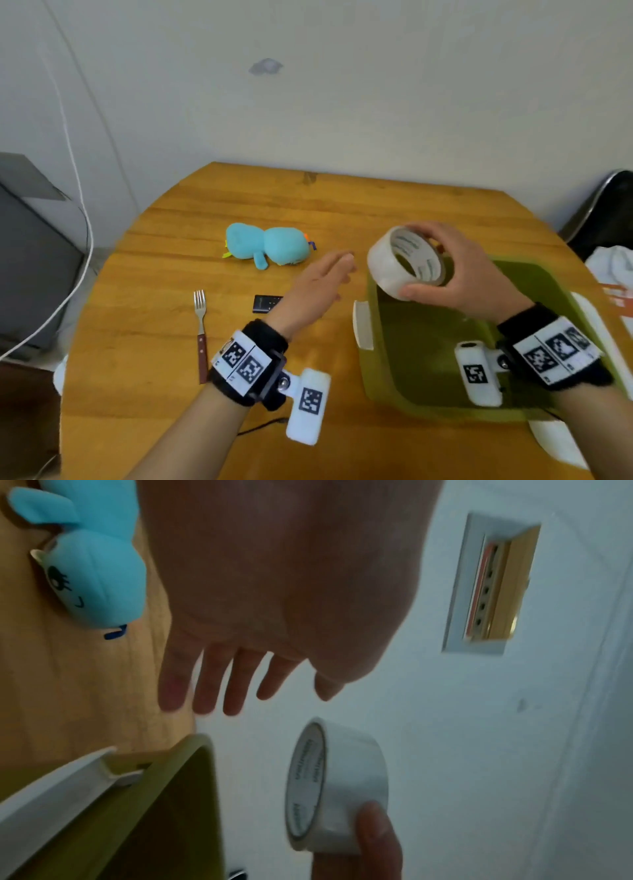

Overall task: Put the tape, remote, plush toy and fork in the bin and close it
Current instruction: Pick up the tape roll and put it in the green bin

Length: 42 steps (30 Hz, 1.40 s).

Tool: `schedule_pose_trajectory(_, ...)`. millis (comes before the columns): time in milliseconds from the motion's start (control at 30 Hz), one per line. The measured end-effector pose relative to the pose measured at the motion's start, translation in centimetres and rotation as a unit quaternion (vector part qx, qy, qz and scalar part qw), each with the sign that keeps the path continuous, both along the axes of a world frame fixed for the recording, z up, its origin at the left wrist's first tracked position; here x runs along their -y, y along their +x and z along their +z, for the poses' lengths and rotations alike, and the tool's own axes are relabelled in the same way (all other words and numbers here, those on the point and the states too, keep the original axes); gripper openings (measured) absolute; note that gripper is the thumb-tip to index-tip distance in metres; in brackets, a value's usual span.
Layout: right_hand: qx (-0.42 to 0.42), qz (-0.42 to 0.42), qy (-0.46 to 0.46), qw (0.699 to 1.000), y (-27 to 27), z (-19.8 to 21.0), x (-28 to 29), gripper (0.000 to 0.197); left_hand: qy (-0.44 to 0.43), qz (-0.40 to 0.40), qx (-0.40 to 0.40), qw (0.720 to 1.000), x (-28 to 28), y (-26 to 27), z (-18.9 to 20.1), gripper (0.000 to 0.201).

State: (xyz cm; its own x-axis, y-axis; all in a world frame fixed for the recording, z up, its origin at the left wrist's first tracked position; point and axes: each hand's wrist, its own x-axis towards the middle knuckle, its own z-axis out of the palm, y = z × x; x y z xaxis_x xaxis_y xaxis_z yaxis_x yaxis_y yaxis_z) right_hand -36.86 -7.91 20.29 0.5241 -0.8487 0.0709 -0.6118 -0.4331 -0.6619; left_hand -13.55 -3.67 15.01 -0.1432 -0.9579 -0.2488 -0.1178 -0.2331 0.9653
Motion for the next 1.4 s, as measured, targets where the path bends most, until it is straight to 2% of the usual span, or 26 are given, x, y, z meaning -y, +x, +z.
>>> schedule_pose_trajectory(100, -0.047, -0.002, 0.033, 0.998, -4.3, -1.3, 1.7, 0.089, 0.036, -0.041, 0.1, 0.994, 2.0, -3.4, -1.3, 0.059)
schedule_pose_trajectory(267, -0.185, 0.077, 0.068, 0.977, -6.7, -6.2, 3.6, 0.09, 0.075, -0.059, 0.124, 0.988, 4.2, -7.2, -2.5, 0.067)
schedule_pose_trajectory(400, -0.253, 0.136, 0.072, 0.955, -6.6, -11.0, 4.7, 0.092, 0.078, -0.017, 0.159, 0.984, 5.1, -8.1, -3.4, 0.069)
schedule_pose_trajectory(533, -0.326, 0.2, 0.023, 0.924, -5.2, -14.9, 5.8, 0.096, 0.073, 0.011, 0.171, 0.983, 5.2, -8.3, -3.3, 0.068)
schedule_pose_trajectory(767, -0.38, 0.217, -0.012, 0.899, -3.1, -18.7, 6.3, 0.091, 0.055, 0.02, 0.201, 0.978, 4.9, -8.8, -3.6, 0.064)
schedule_pose_trajectory(1100, -0.407, 0.193, -0.06, 0.891, -3.1, -19.6, 4.6, 0.096, 0.045, 0.02, 0.218, 0.975, 5.0, -8.9, -4.1, 0.064)
schedule_pose_trajectory(1267, -0.454, 0.183, -0.076, 0.869, -2.5, -19.0, 4.2, 0.096, 0.039, 0.01, 0.211, 0.977, 5.0, -8.9, -4.8, 0.063)
schedule_pose_trajectory(1333, -0.466, 0.177, -0.067, 0.864, -1.8, -18.3, 4.2, 0.094, 0.031, 0.003, 0.203, 0.979, 4.9, -8.6, -4.9, 0.062)
schedule_pose_trajectory(1400, -0.474, 0.165, -0.028, 0.864, -1.1, -16.6, 4.3, 0.083, 0.023, -0.006, 0.177, 0.984, 4.9, -7.9, -4.9, 0.06)
